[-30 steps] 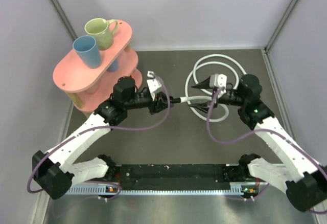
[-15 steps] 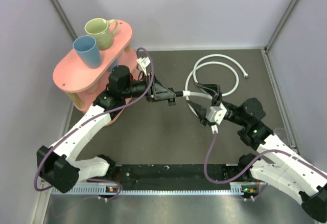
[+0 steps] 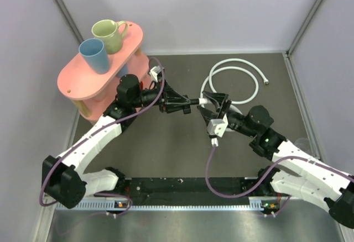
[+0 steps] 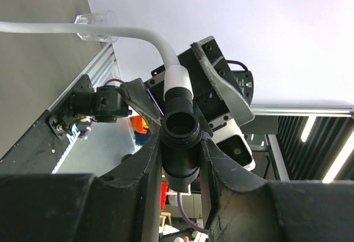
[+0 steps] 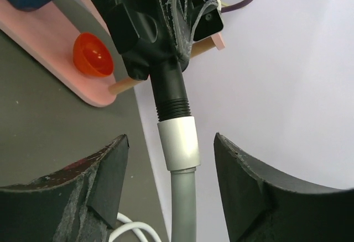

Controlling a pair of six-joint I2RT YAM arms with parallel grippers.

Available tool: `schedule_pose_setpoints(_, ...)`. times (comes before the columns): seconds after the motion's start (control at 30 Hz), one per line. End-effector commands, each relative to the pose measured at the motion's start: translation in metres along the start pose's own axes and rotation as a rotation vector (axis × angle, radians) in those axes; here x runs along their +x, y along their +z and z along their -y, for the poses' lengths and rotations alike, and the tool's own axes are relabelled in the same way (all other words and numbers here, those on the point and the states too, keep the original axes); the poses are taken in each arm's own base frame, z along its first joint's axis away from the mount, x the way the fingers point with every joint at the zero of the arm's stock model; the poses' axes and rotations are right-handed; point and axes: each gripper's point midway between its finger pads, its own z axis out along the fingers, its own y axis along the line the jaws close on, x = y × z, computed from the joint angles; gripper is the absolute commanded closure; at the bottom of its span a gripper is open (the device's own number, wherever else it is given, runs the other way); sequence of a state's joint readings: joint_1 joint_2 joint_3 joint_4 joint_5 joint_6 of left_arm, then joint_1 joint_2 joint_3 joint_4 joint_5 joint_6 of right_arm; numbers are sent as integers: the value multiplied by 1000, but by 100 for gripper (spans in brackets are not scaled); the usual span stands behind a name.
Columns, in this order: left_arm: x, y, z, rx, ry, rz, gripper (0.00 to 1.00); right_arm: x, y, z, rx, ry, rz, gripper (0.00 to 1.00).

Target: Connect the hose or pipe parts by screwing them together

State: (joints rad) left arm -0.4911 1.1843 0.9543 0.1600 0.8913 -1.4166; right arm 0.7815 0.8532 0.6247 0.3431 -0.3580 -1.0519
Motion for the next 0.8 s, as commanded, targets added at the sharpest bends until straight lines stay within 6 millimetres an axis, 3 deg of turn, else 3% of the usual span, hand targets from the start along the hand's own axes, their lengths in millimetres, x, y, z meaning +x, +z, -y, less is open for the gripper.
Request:
schedule_pose_setpoints(0.0,6,-10,41,118,82,-13,100,-8,4,24,64,-54,-5,41)
schedule_pose_setpoints(0.2,10,-12,46,129,76,-11,100,-15,15,24,73,-87,38,74)
schedule_pose_setpoints(0.3,12,-8,41,96,124,-25,100,-23,22,25,72,-78,80,90)
schedule_pose_setpoints(0.33,12,-4,30,63,135,-38,100,-26,23,26,72,-48,93,100)
schedule_pose_setpoints(0.4,22,2,29,72,182,-91,100,-28,27,24,30,0,92,100)
schedule_pose_setpoints(0.5,19,9,15,47,381,-111,100,-31,30,29,-25,154,52,100)
schedule_pose_setpoints(0.53,13,10,5,29,553,-94,100,-30,30,27,-51,218,43,100)
schedule_pose_setpoints(0.57,12,8,-7,-16,598,-90,100,-44,31,34,-86,232,96,100)
schedule_pose_setpoints(0.63,5,5,-16,-31,862,-56,100,-33,30,20,-180,308,65,100)
schedule_pose_setpoints(0.67,1,4,-18,-45,942,-38,100,-40,32,24,-200,316,87,100)
schedule_pose_setpoints(0.7,4,3,-21,-52,1021,-29,100,-37,30,12,-257,347,69,100)
schedule_pose_setpoints(0.73,-5,3,-27,-83,1164,4,100,-29,30,9,-279,371,55,100)
schedule_pose_setpoints(0.77,-4,2,-31,-79,1229,3,100,-37,29,10,-305,394,90,100)
